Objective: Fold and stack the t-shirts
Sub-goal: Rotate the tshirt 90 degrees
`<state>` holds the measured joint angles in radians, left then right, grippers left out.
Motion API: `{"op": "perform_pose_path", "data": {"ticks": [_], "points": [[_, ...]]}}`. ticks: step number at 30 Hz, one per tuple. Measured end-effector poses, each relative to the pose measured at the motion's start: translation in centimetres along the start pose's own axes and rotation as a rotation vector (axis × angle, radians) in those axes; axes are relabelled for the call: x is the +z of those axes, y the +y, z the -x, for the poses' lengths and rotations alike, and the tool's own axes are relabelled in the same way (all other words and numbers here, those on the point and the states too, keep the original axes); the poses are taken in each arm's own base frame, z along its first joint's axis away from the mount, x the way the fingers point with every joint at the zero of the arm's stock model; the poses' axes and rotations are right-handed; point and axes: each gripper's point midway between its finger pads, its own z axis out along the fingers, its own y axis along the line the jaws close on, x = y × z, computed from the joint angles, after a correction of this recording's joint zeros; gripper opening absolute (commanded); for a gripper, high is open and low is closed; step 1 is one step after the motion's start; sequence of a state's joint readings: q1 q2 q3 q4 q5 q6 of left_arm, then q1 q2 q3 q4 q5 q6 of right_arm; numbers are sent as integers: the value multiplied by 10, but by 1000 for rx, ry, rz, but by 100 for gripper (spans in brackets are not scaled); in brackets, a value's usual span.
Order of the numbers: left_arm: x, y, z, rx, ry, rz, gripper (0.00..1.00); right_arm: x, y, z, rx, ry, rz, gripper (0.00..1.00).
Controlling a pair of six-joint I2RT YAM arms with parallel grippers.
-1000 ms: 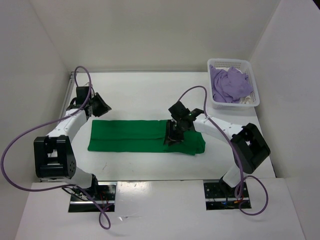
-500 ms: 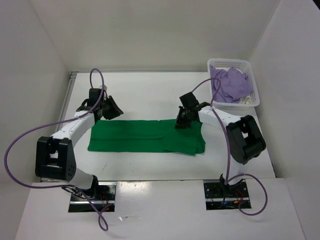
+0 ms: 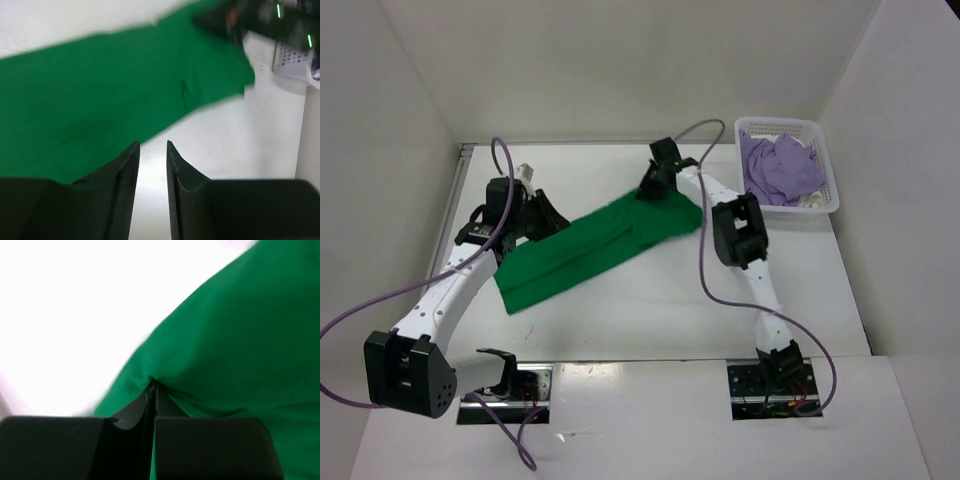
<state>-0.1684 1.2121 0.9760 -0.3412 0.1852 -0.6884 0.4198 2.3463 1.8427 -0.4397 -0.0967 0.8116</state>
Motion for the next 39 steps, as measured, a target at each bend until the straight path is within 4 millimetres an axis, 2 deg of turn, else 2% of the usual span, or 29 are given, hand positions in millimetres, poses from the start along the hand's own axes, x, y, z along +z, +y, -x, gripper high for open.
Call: {"op": "perform_pose_path", "data": {"ticks": [1, 2, 3, 4, 5, 6, 7, 8, 9, 10, 11, 12, 13, 14, 16, 17, 18, 19, 20, 21, 22, 23, 24, 25, 26, 28, 29, 33, 39], "points": [[-3, 0, -2, -1, 6, 3, 36, 17, 22, 15, 6, -2, 40, 19], [-7, 0, -4, -1, 11, 4, 36, 39, 54, 43, -5, -57, 122, 29], [-8, 0, -4, -1, 12, 5, 36, 50, 65, 54, -9, -79, 156, 29], [-9, 1, -6, -1, 18, 9, 36, 48, 74, 58, -4, -61, 181, 32], [-10, 2, -8, -2, 25, 12, 36, 44, 94, 73, -23, -109, 256, 36], [-10, 3, -9, -3, 28, 15, 36, 43, 94, 72, -23, -101, 254, 37], [-11, 3, -9, -4, 30, 17, 36, 29, 97, 70, -52, -100, 242, 39], [-10, 3, -9, -4, 31, 17, 36, 18, 96, 71, -72, -106, 218, 45], [-10, 3, -9, -4, 33, 17, 35, 1, 99, 71, -95, -112, 203, 48], [-10, 3, -9, -4, 33, 17, 33, -28, 106, 70, -139, -135, 193, 51], [-9, 3, -9, -4, 33, 17, 31, -41, 109, 68, -148, -138, 190, 52], [-8, 2, -8, -5, 35, 19, 30, -83, 122, 59, -181, -164, 220, 54], [-8, 1, -5, -4, 32, 18, 30, -104, 125, 51, -196, -167, 231, 54], [-7, 0, -3, -3, 28, 18, 27, -136, 132, 37, -206, -177, 273, 54], [-8, -2, 3, 3, 13, 19, 20, -216, 135, -8, -225, -179, 381, 39], [-9, -3, 7, 6, 3, 18, 17, -239, 141, -19, -236, -188, 429, 14], [-10, -4, 9, 6, -3, 19, 15, -258, 148, -33, -242, -207, 500, 0], [-10, -3, 10, 8, -7, 20, 13, -264, 147, -43, -243, -204, 522, 0], [-10, -2, 11, 6, -10, 24, 9, -267, 147, -66, -245, -173, 553, 0], [-10, 0, 12, 4, -13, 28, 8, -260, 145, -95, -254, -120, 568, 0], [-10, 2, 14, 6, -18, 34, 8, -249, 144, -113, -260, -76, 564, 0], [-11, 4, 15, 11, -21, 40, 8, -239, 143, -125, -263, -49, 561, 5], [-11, 5, 16, 11, -24, 43, 8, -202, 134, -156, -269, 32, 517, 22], [-11, 7, 17, 12, -28, 49, 8, -188, 127, -166, -269, 60, 493, 28], [-11, 7, 17, 12, -27, 49, 10, -154, 108, -191, -265, 131, 419, 31], [-11, 6, 17, 13, -27, 48, 13, -128, 88, -211, -253, 187, 352, 39], [-11, 7, 16, 12, -26, 48, 16, -101, 69, -228, -234, 234, 281, 43], [-9, 9, 10, 11, -9, 48, 18, -80, 66, -236, -198, 247, 256, 49], [-7, 18, -6, 2, 32, 59, 21, -56, 83, -235, -115, 229, 270, 49]]}}
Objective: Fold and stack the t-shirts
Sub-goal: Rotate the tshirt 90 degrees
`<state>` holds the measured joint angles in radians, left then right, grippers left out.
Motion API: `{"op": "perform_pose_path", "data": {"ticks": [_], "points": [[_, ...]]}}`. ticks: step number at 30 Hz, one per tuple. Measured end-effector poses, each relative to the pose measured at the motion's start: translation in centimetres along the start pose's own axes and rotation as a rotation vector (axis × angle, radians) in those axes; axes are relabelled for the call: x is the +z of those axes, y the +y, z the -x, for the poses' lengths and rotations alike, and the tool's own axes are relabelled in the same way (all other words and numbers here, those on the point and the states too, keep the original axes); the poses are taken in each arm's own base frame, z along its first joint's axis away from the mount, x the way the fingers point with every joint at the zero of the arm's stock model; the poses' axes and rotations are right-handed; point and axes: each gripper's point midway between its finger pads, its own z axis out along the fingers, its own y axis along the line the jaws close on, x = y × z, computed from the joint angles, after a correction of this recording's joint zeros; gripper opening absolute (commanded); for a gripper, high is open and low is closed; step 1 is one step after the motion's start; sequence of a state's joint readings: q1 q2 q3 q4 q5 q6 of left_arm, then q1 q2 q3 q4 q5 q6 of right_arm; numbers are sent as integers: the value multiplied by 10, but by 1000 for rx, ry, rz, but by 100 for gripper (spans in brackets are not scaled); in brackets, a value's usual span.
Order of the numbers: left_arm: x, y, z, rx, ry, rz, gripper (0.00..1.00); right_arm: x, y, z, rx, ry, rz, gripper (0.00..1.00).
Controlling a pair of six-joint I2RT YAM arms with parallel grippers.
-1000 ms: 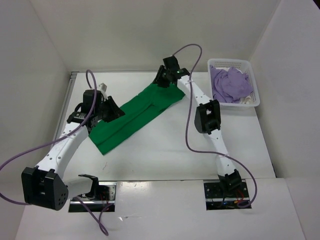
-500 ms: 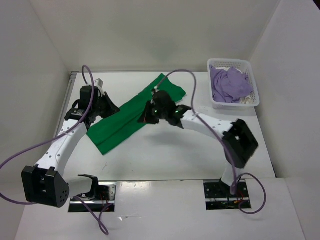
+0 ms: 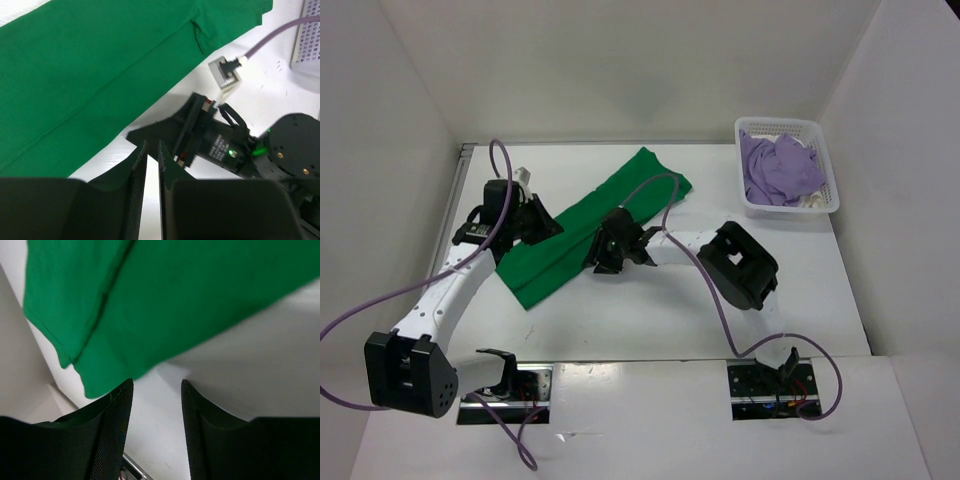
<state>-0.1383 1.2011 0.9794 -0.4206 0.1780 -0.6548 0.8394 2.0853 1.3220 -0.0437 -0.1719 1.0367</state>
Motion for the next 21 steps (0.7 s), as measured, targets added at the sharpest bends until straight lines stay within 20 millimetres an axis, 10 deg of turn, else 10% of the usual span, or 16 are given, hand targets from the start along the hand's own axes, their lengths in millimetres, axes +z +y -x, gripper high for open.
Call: {"op": "perform_pose_path", "data": {"ticks": [6, 7, 12, 21], "points": [[-1, -1, -1, 4, 0, -5, 21, 24, 16, 10, 80, -36, 23, 20], [-1, 0, -1, 6, 0, -5, 23, 26, 16, 10, 93, -34, 23, 2], [-1, 0, -1, 25, 3, -7, 25, 35, 16, 16, 103, -50, 9, 0], [29, -1, -34, 73, 134, 2, 34, -73, -96, 12, 117, -54, -169, 0]]}}
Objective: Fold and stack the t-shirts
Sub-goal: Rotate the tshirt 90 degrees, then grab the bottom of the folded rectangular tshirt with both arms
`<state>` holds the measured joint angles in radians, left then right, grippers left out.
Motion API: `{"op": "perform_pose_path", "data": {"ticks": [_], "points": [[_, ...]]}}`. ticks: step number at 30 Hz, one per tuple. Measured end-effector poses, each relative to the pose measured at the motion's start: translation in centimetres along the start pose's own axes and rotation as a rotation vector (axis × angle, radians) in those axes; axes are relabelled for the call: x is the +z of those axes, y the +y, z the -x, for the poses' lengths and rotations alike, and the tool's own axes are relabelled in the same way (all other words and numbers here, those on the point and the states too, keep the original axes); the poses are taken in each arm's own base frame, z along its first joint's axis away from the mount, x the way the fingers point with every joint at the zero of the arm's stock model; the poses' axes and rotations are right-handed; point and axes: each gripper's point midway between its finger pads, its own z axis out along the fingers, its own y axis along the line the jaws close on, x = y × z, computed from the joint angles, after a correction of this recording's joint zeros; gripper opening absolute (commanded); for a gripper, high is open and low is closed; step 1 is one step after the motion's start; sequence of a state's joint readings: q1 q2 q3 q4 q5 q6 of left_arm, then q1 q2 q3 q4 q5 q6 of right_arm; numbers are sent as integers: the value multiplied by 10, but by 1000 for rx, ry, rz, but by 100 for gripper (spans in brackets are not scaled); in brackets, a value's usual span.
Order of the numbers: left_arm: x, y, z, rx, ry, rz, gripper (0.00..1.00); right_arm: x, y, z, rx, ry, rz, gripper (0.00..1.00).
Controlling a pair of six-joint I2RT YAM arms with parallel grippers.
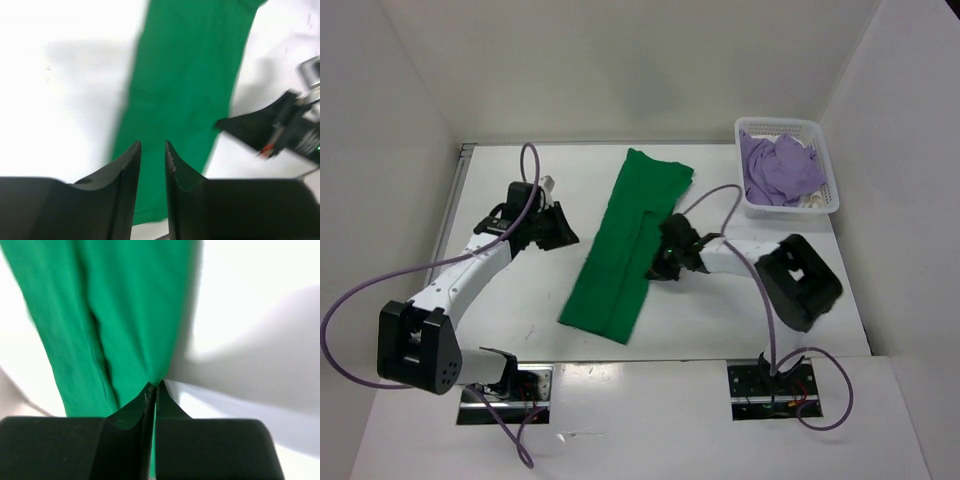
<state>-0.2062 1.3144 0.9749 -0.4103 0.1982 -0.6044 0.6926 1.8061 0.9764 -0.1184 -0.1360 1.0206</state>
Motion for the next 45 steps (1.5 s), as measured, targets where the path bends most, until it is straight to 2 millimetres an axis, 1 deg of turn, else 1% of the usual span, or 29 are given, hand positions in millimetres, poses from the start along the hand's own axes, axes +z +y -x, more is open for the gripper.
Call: {"op": "perform_pose_path", "data": {"ticks": [1, 2, 3, 4, 5, 6, 7, 8, 9, 10, 12, 14, 16, 17, 18, 19, 20, 21, 22, 24, 26, 28, 31, 32, 35, 41, 45], "points": [[3, -5, -6, 15, 20, -10, 37, -23, -36, 11, 41, -21, -44, 9], [4, -10, -11, 26, 33, -20, 39, -30, -48, 14, 57, -28, -60, 21], [5, -14, -16, 37, 45, -28, 41, -39, -64, 22, 86, -48, -90, 32], [7, -20, -24, 54, 64, -42, 43, -44, -73, 24, 100, -55, -101, 38], [8, -24, -36, 70, 93, -54, 46, -57, -88, 31, 119, -77, -122, 41], [10, -25, -48, 79, 124, -60, 47, -64, -92, 33, 127, -85, -129, 42], [11, -26, -63, 88, 165, -66, 47, -72, -91, 36, 121, -96, -122, 43], [11, -24, -74, 92, 197, -67, 47, -77, -86, 37, 110, -103, -104, 43], [11, -20, -92, 95, 244, -62, 52, -84, -79, 35, 99, -100, -76, 45], [11, -19, -97, 97, 258, -60, 55, -89, -75, 34, 96, -103, -59, 45], [5, -12, -127, 94, 339, -45, 57, -99, -69, 32, 91, -106, -25, 47], [0, -14, -142, 95, 381, -50, 57, -110, -70, 23, 96, -107, -7, 47], [-5, -24, -163, 116, 439, -80, 58, -119, -78, 10, 109, -99, -1, 48], [-7, -27, -174, 134, 466, -91, 58, -125, -86, -1, 125, -89, -10, 48], [-8, -30, -179, 143, 481, -99, 58, -127, -90, -6, 143, -83, -15, 48], [-10, -35, -190, 165, 513, -109, 58, -132, -99, -19, 175, -72, -18, 47], [-9, -39, -199, 178, 539, -116, 58, -133, -103, -26, 194, -62, -24, 46], [-10, -41, -211, 194, 575, -119, 58, -134, -106, -30, 200, -55, -30, 46], [-9, -43, -218, 204, 598, -120, 58, -135, -108, -38, 220, -45, -29, 45], [-8, -44, -226, 211, 624, -122, 59, -137, -113, -53, 242, -18, -37, 45], [-8, -44, -233, 202, 643, -129, 59, -143, -117, -79, 251, 27, -36, 45], [-8, -44, -240, 200, 655, -135, 59, -145, -118, -94, 256, 58, -26, 45], [-7, -46, -254, 208, 687, -142, 59, -145, -132, -120, 288, 113, -45, 45], [-7, -48, -261, 208, 703, -146, 58, -144, -135, -124, 295, 124, -50, 45], [-7, -47, -269, 200, 723, -147, 57, -145, -142, -134, 315, 148, -75, 45], [-5, -52, -274, 171, 726, -154, 53, -142, -145, -139, 335, 163, -97, 45], [-3, -58, -273, 146, 713, -167, 50, -138, -153, -142, 353, 164, -120, 43]]}}
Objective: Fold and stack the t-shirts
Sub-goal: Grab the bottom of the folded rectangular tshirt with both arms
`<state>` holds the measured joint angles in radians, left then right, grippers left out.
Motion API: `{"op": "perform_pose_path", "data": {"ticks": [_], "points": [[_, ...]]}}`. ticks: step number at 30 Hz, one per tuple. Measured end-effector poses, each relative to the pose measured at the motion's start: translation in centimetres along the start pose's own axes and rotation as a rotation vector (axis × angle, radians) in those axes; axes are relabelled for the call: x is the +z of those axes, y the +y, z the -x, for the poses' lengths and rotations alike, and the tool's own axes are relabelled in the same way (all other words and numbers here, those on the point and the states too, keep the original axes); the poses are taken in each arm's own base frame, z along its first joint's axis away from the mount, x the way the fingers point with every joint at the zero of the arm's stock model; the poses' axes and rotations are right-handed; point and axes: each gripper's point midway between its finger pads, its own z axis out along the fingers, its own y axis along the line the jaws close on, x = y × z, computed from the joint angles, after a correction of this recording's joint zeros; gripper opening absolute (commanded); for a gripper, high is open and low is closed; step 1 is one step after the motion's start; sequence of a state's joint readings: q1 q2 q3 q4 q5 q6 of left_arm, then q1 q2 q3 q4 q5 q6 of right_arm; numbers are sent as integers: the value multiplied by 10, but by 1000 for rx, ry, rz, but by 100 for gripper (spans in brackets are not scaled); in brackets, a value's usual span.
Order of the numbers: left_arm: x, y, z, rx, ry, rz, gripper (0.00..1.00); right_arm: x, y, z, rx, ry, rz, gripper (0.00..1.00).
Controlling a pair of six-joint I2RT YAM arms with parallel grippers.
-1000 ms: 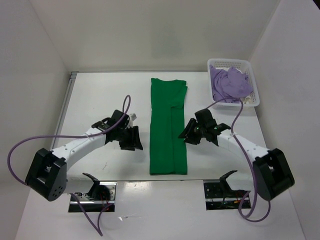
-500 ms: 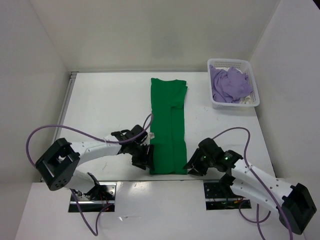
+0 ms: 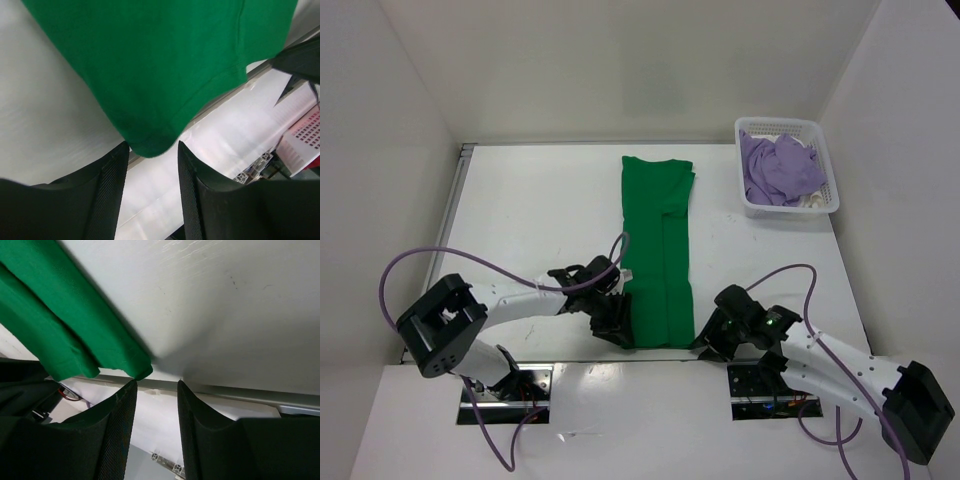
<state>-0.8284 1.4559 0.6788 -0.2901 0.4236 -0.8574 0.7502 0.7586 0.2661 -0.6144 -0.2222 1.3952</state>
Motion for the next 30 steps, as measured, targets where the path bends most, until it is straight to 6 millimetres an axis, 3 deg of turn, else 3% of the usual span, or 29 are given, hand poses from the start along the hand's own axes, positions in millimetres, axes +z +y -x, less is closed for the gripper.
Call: {"op": "perform_pose_path", "data": {"ticks": [7, 11, 17, 27, 30], "points": [[3, -2, 0, -26, -10, -10, 48, 2, 8, 3, 14, -14, 32, 45], [3, 1, 0, -35, -22, -1, 58, 4, 11, 5, 15, -23, 38, 49], [-3, 2, -1, -55, -52, -4, 58, 3, 16, 9, 14, -44, 67, 49], [5, 15, -9, -105, -47, 13, 50, 12, 17, 16, 32, -72, 47, 30], [7, 15, -7, -119, -59, 4, 45, 13, 18, 19, 31, -85, 49, 20]]}}
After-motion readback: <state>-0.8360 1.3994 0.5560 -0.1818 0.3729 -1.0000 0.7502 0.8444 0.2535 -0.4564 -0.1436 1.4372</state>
